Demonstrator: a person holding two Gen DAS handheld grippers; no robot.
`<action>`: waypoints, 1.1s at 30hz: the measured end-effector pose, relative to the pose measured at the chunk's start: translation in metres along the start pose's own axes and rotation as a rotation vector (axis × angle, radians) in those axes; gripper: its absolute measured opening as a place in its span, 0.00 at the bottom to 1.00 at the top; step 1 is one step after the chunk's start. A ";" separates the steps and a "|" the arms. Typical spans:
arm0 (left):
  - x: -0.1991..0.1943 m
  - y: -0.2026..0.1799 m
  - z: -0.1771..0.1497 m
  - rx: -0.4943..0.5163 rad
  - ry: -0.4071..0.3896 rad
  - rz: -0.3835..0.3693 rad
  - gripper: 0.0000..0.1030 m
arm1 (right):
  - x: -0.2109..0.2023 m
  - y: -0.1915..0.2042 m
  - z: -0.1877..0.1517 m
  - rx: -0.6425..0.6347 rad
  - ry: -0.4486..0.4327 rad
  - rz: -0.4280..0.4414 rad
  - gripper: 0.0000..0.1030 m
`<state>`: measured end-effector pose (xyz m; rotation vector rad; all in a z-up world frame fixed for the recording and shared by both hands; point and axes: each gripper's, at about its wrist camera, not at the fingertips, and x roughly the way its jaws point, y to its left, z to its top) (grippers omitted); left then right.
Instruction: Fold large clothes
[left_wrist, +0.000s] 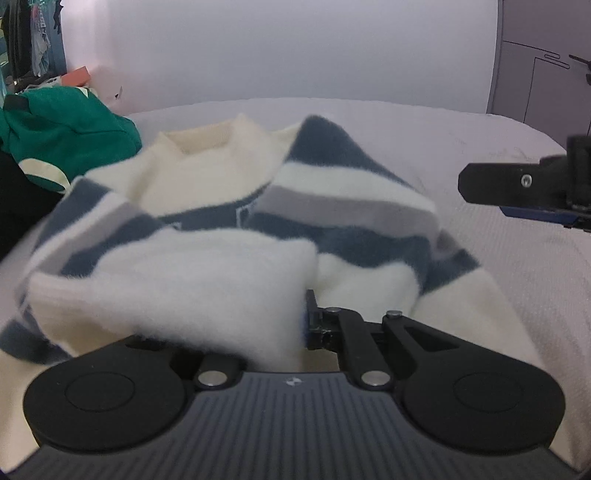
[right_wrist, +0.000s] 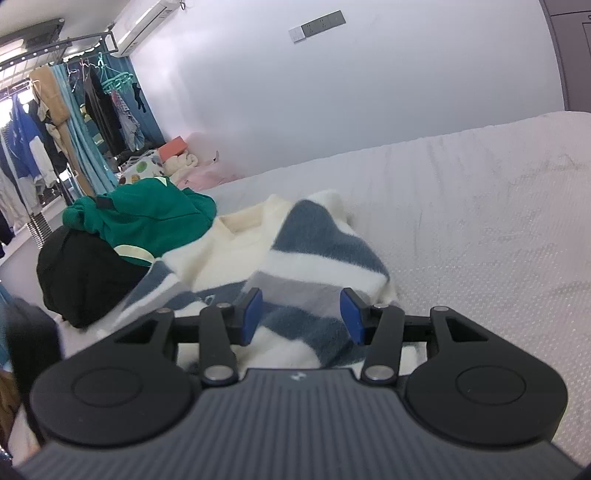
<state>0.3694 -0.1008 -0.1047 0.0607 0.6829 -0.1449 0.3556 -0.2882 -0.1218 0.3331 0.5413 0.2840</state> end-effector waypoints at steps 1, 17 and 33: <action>0.002 0.003 0.002 -0.017 -0.002 -0.010 0.19 | 0.002 -0.001 -0.001 0.002 0.006 -0.004 0.49; -0.094 0.047 -0.016 -0.149 -0.023 -0.231 0.67 | 0.009 0.008 -0.009 -0.040 0.051 -0.009 0.49; -0.105 0.091 -0.054 -0.181 -0.064 -0.410 0.67 | 0.028 0.047 -0.025 -0.096 0.130 0.145 0.49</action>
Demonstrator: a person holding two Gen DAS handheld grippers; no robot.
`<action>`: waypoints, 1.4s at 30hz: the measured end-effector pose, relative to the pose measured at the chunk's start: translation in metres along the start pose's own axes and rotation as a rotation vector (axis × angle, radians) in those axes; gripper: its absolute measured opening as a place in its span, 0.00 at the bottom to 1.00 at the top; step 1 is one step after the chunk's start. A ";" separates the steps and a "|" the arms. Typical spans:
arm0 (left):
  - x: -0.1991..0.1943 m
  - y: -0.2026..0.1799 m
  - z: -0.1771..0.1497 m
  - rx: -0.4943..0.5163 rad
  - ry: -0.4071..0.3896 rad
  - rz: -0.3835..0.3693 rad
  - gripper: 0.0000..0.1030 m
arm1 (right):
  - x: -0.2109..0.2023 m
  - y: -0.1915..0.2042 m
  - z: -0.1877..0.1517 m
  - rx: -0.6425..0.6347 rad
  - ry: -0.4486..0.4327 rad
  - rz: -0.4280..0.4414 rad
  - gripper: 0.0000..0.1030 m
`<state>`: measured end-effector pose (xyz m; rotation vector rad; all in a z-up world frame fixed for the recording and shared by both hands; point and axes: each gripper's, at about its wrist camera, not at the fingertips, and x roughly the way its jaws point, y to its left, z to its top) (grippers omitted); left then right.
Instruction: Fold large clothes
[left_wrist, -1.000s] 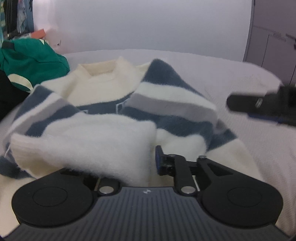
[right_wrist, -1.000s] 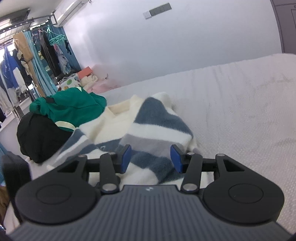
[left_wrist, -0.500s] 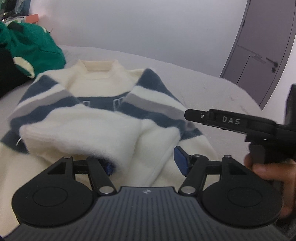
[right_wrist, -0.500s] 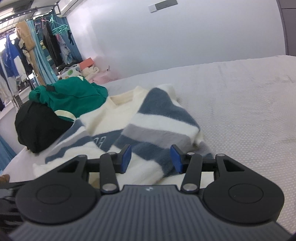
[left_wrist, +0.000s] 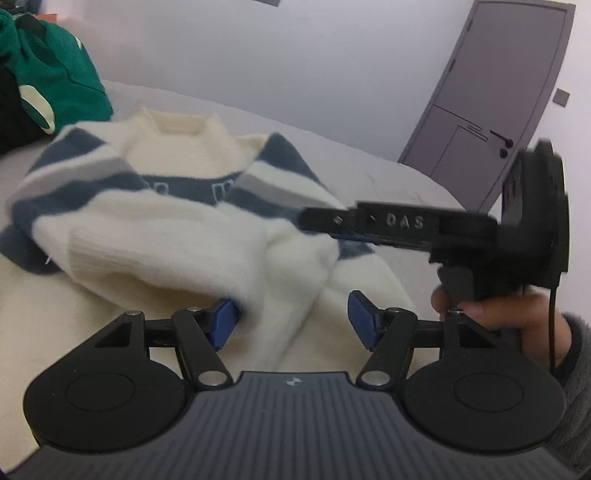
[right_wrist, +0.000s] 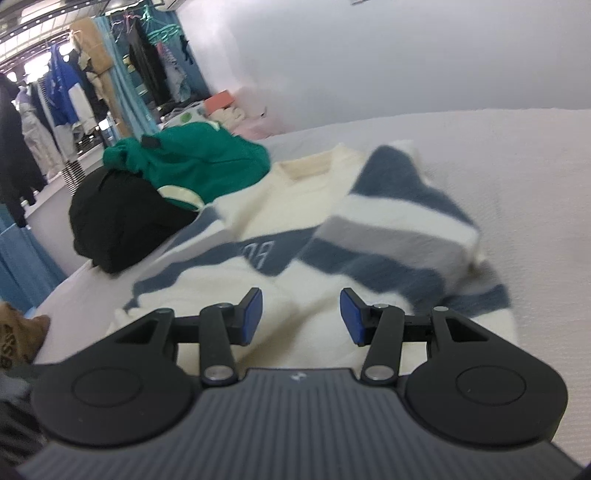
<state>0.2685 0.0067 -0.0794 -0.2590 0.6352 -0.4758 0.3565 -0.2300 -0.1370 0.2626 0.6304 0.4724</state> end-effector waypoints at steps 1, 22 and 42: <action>0.001 0.002 -0.001 -0.010 0.004 -0.011 0.67 | 0.003 0.002 -0.001 -0.007 0.007 0.012 0.49; -0.018 0.037 -0.004 -0.141 0.015 -0.140 0.70 | 0.064 0.032 -0.010 -0.183 0.183 0.128 0.61; -0.060 0.105 0.006 -0.303 -0.071 0.088 0.68 | 0.028 0.042 -0.016 -0.223 0.111 0.136 0.60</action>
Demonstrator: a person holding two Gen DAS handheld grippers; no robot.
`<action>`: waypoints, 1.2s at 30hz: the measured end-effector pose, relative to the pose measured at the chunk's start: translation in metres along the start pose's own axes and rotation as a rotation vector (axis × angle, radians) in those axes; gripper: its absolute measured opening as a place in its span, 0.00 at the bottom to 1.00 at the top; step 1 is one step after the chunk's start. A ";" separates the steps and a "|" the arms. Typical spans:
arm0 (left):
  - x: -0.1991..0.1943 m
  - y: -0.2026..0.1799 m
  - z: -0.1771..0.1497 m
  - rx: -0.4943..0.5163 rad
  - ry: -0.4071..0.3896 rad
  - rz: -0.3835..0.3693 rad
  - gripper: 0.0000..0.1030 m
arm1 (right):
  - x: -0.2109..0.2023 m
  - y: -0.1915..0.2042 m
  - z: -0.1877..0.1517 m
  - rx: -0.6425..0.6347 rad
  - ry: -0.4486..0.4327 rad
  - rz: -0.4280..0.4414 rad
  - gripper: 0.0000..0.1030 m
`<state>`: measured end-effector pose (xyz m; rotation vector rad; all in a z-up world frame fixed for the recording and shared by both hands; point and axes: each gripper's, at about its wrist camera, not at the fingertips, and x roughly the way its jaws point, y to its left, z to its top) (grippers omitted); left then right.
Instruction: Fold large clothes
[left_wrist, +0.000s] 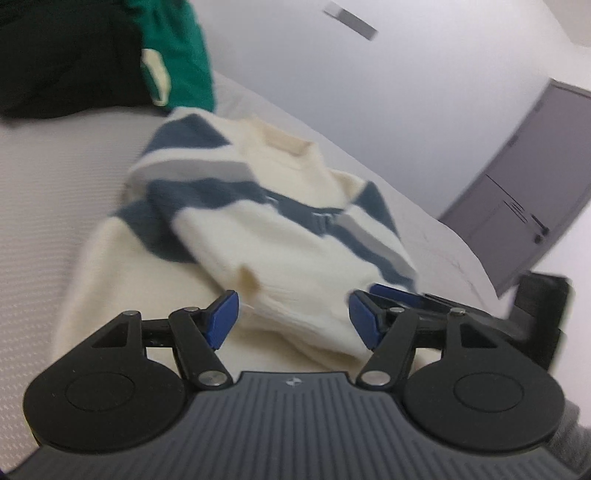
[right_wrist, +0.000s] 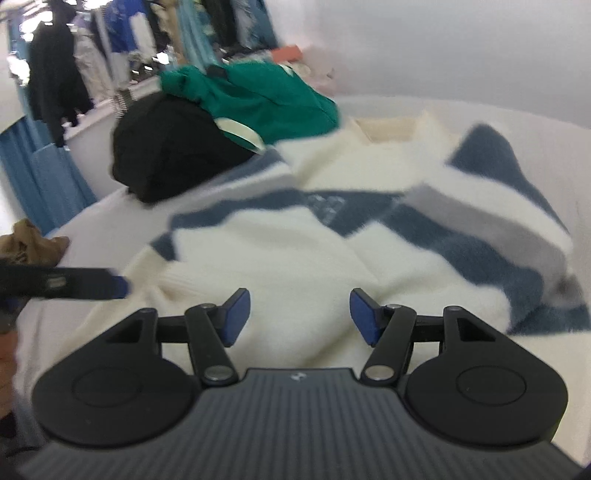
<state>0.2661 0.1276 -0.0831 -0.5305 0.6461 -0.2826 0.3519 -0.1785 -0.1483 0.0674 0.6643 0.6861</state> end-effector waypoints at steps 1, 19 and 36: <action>0.002 0.003 0.001 -0.014 0.002 0.004 0.64 | -0.003 0.005 0.000 -0.018 -0.012 0.016 0.60; 0.024 0.018 0.002 -0.041 0.050 0.131 0.49 | 0.027 0.063 -0.023 -0.292 0.020 0.128 0.55; 0.011 0.025 0.007 -0.067 -0.012 0.154 0.49 | -0.017 0.029 -0.012 0.099 -0.081 -0.002 0.13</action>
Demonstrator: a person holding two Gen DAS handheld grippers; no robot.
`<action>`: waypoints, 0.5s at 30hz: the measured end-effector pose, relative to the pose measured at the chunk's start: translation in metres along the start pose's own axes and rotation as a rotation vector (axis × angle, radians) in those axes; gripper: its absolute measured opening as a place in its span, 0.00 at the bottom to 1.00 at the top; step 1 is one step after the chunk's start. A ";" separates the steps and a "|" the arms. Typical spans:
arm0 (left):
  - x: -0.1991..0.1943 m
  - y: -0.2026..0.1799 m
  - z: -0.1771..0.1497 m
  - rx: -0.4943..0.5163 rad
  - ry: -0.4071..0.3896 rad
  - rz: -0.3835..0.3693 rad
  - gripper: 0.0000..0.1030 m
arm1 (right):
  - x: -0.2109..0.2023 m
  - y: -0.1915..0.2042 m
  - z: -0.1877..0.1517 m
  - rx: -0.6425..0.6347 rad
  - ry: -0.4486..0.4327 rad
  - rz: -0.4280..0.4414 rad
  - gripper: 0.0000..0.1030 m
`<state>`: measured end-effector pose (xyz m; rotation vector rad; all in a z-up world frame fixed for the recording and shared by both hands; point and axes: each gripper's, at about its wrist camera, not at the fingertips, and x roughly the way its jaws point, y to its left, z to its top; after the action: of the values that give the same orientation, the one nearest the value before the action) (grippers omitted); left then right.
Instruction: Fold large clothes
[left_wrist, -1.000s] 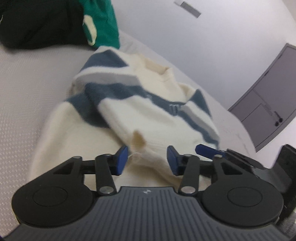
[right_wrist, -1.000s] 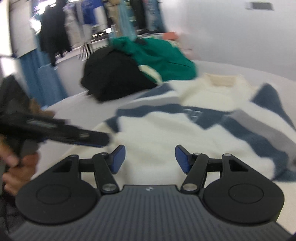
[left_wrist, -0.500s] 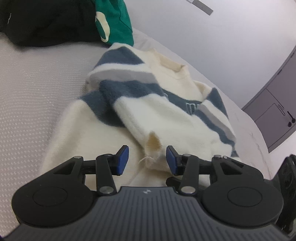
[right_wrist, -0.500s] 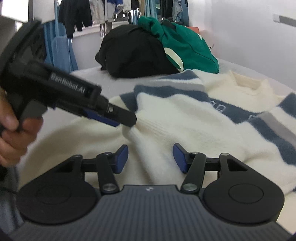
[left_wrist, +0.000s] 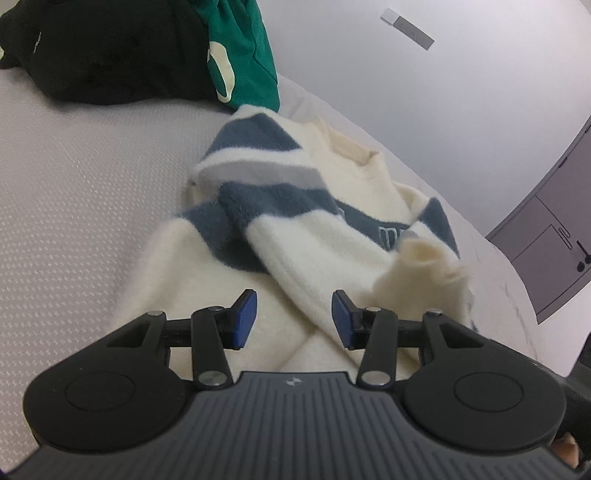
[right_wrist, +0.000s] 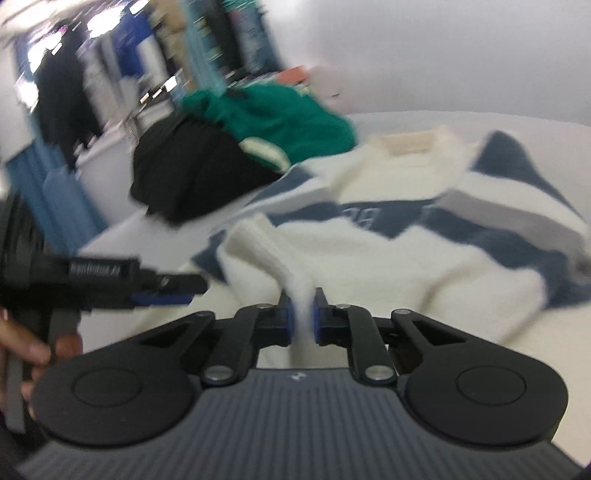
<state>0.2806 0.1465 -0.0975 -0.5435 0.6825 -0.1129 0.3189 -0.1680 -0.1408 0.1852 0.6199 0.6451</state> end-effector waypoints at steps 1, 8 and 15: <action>-0.001 -0.001 -0.001 0.005 -0.001 0.001 0.49 | -0.005 -0.003 0.000 0.032 -0.009 -0.022 0.13; -0.005 -0.004 -0.004 0.019 0.000 0.018 0.49 | -0.033 -0.029 -0.016 0.225 0.013 -0.205 0.13; -0.006 -0.001 -0.004 0.010 0.004 0.045 0.49 | -0.040 -0.066 -0.047 0.469 0.125 -0.227 0.13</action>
<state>0.2736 0.1455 -0.0957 -0.5183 0.6976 -0.0751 0.2998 -0.2458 -0.1826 0.5062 0.8938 0.2853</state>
